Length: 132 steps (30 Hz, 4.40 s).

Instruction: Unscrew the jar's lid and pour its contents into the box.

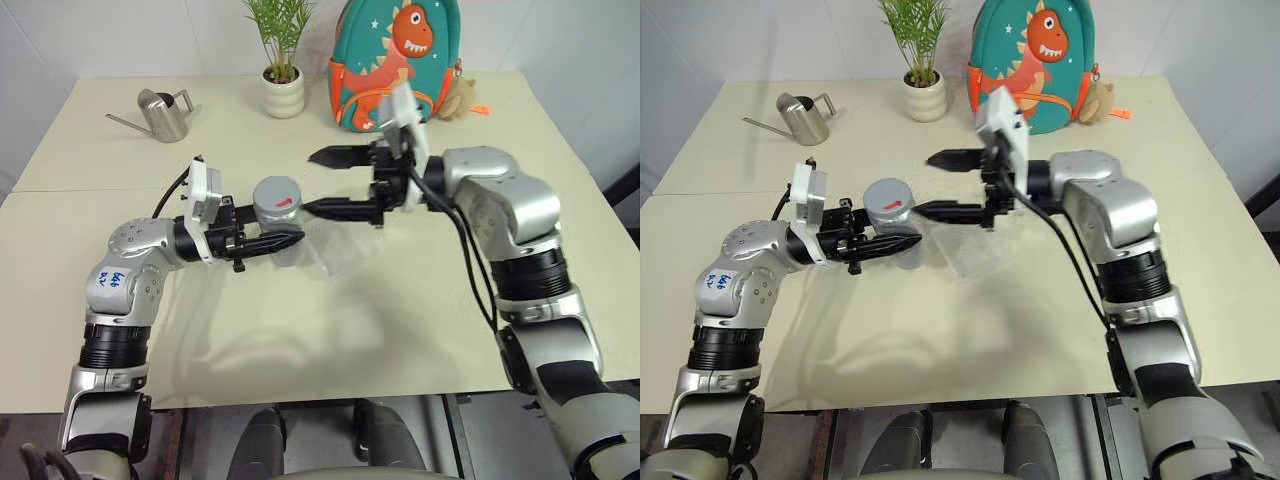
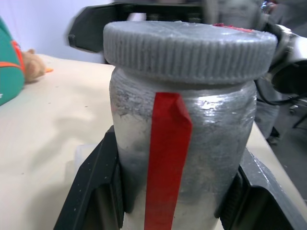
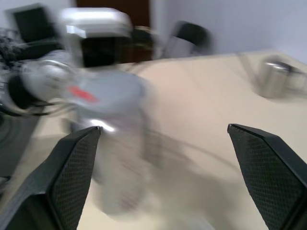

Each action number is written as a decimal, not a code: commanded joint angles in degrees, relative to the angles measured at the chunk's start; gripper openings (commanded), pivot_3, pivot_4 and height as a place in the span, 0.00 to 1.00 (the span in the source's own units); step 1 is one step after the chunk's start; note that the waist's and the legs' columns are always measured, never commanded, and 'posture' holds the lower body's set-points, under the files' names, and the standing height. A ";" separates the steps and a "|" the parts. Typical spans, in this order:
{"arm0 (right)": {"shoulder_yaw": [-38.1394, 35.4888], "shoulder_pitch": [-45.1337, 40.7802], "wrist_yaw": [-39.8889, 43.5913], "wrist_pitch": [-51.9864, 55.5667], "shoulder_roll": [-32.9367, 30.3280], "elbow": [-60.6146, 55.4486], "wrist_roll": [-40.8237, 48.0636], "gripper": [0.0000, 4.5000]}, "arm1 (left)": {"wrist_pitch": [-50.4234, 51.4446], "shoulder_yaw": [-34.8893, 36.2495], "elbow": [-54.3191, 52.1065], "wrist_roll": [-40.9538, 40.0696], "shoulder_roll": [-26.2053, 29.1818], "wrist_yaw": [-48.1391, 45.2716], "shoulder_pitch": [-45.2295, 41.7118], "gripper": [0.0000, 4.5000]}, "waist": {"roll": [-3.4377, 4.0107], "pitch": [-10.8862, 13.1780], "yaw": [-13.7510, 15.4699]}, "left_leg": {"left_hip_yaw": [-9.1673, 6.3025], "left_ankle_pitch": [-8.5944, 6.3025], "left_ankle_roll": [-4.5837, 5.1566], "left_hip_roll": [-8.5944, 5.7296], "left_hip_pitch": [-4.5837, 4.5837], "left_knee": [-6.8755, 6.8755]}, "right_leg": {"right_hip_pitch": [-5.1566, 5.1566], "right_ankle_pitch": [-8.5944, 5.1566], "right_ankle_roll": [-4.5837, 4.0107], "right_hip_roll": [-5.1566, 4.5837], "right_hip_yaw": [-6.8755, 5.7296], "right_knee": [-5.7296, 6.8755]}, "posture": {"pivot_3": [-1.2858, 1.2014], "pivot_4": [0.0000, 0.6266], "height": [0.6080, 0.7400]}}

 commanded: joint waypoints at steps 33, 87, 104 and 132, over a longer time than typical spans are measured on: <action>3.46 -1.96 -7.71 3.04 10.19 -5.76 -0.60 0.99 | -2.45 -1.14 0.37 1.30 0.35 0.30 -0.86 0.43 | 0.00 0.00 -0.05 | 0.03 0.00 0.00 0.00 0.01 0.02 | -0.01 0.00 0.00 0.01 0.04 0.04 | 0.52 0.24 1.00; 4.15 -1.44 -6.83 6.21 7.55 -7.82 0.09 0.99 | -2.28 -0.61 -0.31 1.26 0.95 0.66 0.34 0.43 | 0.00 0.00 -1.26 | 0.06 -0.02 0.04 0.00 0.04 0.02 | -0.01 0.01 0.01 0.02 0.14 0.08 | 0.52 0.24 1.00; 2.83 -0.51 -3.96 5.78 5.11 -7.11 1.35 0.99 | -2.09 -0.36 -0.87 1.11 1.37 0.81 0.79 0.43 | 0.00 0.00 -1.27 | 0.06 -0.02 0.04 0.00 0.04 0.02 | -0.01 0.01 0.01 0.02 0.14 0.08 | 0.52 0.24 1.00; 4.14 -2.11 -1.19 5.78 7.41 -6.49 3.49 0.99 | -1.77 0.48 -2.27 0.50 2.22 1.33 2.07 0.43 | 0.00 0.00 -1.27 | 0.06 -0.02 0.03 0.00 0.05 0.02 | -0.01 0.01 0.01 0.02 0.13 0.09 | 0.52 0.24 1.00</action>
